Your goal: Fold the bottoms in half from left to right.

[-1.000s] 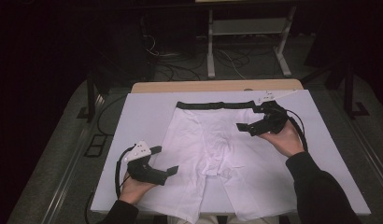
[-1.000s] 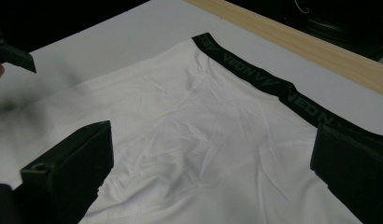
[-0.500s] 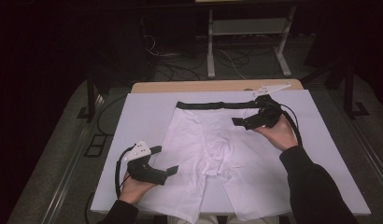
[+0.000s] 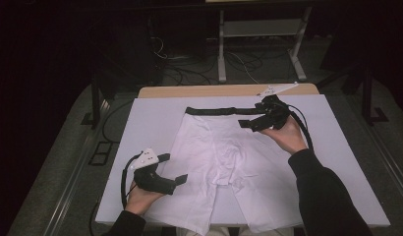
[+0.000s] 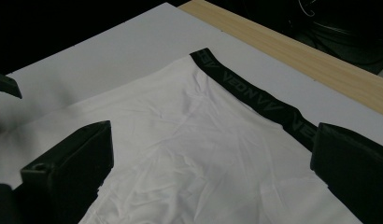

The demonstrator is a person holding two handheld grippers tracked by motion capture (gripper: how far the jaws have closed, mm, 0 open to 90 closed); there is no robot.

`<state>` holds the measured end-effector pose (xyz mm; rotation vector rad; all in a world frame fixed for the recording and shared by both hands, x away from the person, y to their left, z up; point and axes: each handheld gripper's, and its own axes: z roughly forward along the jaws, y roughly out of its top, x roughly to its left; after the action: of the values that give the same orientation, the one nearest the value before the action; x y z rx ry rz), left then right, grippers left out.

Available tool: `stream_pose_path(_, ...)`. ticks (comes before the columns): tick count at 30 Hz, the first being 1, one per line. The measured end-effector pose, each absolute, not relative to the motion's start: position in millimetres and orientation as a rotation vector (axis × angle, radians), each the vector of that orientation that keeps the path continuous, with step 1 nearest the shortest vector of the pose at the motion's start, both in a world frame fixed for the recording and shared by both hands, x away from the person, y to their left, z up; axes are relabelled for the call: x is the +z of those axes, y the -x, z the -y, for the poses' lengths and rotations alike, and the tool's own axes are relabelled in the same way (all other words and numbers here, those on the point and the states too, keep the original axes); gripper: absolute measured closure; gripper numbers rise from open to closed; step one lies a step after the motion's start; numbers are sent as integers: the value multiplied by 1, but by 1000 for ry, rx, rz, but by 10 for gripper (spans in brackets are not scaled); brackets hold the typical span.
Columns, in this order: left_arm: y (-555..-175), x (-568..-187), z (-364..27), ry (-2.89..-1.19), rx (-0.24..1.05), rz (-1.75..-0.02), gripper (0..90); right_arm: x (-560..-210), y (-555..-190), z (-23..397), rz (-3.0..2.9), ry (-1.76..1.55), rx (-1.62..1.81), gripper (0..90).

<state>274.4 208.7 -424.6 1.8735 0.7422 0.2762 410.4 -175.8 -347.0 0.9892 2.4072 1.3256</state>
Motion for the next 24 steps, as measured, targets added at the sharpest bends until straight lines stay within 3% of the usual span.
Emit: stream_pose_path(24,-275,-425,-209,-1870,271,-740,0,-344,-435,143,-2436,-952,1305,0)
